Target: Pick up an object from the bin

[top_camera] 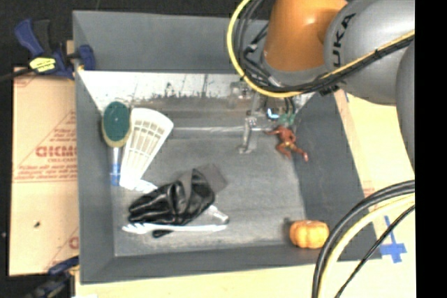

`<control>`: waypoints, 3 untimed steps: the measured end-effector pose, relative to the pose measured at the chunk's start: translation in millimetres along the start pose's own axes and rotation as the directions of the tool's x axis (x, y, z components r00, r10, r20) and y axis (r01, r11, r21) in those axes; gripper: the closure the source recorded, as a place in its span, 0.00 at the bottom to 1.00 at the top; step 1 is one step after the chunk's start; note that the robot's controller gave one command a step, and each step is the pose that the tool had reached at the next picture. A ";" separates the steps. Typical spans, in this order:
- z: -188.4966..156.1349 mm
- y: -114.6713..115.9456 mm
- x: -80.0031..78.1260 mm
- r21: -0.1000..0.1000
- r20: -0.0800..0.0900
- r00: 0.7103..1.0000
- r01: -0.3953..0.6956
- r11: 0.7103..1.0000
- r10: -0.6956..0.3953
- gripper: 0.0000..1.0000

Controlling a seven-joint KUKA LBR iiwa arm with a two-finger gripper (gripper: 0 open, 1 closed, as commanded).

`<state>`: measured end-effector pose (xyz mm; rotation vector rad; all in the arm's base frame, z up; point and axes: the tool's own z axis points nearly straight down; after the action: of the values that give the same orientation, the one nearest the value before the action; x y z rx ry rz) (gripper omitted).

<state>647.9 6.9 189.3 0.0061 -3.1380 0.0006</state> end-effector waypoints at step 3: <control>50.5 82.9 43.0 0.009 0.017 0.884 0.467 0.884 -0.467 0.00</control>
Offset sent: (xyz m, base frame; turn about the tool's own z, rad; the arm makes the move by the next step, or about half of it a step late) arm -0.0298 0.0977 -0.1193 -0.4278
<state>604.4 89.6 138.9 0.7661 -3.0623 0.0070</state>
